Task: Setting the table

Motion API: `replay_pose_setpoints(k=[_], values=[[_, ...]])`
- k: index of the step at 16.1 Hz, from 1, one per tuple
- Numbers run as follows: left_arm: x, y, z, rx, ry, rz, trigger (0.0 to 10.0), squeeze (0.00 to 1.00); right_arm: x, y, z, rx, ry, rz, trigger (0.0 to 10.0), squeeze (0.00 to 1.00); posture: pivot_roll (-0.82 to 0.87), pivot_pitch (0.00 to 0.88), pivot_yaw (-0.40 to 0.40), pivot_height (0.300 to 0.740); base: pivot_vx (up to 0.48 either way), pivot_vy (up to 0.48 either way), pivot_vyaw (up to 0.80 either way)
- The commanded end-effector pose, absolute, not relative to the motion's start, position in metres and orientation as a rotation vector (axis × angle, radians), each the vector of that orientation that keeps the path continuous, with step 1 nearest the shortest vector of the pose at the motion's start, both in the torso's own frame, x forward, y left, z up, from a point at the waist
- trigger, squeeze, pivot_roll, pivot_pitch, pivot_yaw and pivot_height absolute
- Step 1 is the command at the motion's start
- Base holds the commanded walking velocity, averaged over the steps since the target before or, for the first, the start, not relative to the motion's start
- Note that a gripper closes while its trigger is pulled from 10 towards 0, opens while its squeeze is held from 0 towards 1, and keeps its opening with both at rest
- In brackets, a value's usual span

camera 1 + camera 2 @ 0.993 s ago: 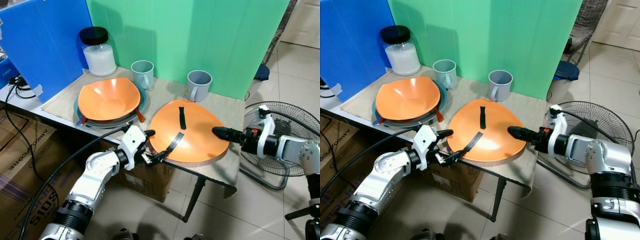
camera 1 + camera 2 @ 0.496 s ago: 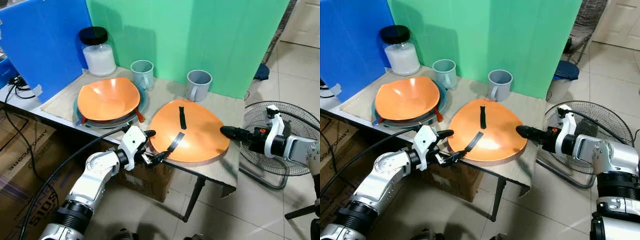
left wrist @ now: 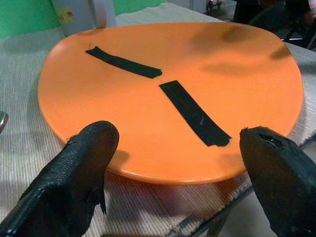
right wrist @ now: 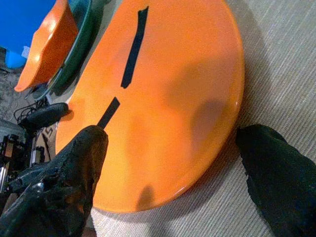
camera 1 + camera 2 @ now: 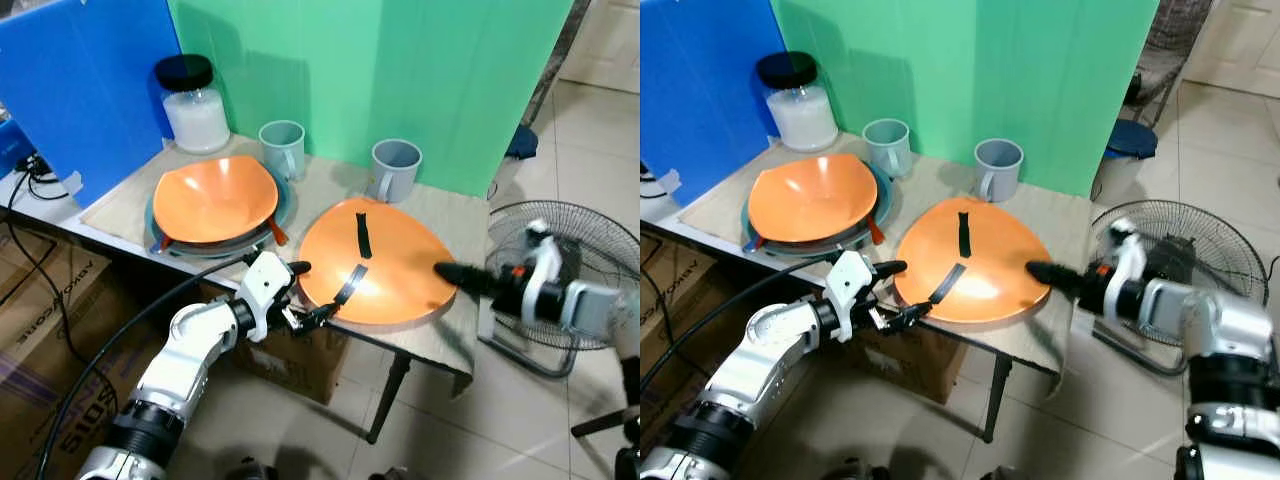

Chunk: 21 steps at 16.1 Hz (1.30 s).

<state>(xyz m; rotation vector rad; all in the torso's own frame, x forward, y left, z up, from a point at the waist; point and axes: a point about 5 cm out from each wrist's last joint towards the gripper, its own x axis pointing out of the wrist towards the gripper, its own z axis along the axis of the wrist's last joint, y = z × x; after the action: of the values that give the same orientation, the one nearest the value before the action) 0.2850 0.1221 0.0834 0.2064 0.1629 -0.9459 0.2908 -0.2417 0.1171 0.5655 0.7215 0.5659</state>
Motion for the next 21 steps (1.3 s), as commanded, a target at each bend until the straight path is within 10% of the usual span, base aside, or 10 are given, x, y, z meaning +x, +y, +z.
replay_pose_setpoints(k=[1, 9, 11, 13, 15, 19, 21], values=[[0.283, 0.125, 0.079, 0.219, 0.195, -0.954, 10.0, 0.00, 0.288, -0.233, 0.113, 0.561, 0.753, 0.588, 10.0, 0.00, -0.10, 0.039, 0.048, 0.740, 0.000, 0.000, 0.00], [0.282, 0.122, 0.077, 0.214, 0.203, -0.968, 10.0, 0.00, 0.281, -0.209, 0.110, 0.635, 0.785, 0.652, 9.9, 0.00, -0.10, 0.044, 0.048, 0.740, 0.000, 0.000, 0.00], [0.282, 0.122, 0.077, 0.212, 0.199, -0.965, 10.0, 0.00, 0.283, -0.199, 0.112, 0.664, 0.774, 0.674, 5.9, 0.00, -0.10, 0.044, 0.046, 0.740, 0.000, 0.000, 0.00], [0.283, 0.121, 0.078, 0.213, 0.197, -0.964, 10.0, 0.00, 0.283, -0.196, 0.112, 0.646, 0.775, 0.679, 6.5, 0.00, -0.10, 0.044, 0.045, 0.740, 0.000, 0.000, 0.00], [0.282, 0.122, 0.077, 0.213, 0.197, -0.964, 10.0, 0.00, 0.286, -0.202, 0.115, 0.614, 0.750, 0.648, 10.0, 0.00, -0.10, 0.045, 0.045, 0.740, 0.000, 0.000, 0.00], [0.282, 0.123, 0.077, 0.217, 0.199, -0.965, 10.0, 0.00, 0.295, -0.214, 0.124, 0.595, 0.704, 0.597, 10.0, 0.00, -0.10, 0.044, 0.046, 0.740, 0.000, 0.000, 0.00], [0.282, 0.123, 0.077, 0.219, 0.198, -0.965, 10.0, 0.00, 0.299, -0.217, 0.131, 0.607, 0.674, 0.599, 3.4, 0.00, -0.10, 0.043, 0.047, 0.740, 0.000, 0.000, 0.00]])
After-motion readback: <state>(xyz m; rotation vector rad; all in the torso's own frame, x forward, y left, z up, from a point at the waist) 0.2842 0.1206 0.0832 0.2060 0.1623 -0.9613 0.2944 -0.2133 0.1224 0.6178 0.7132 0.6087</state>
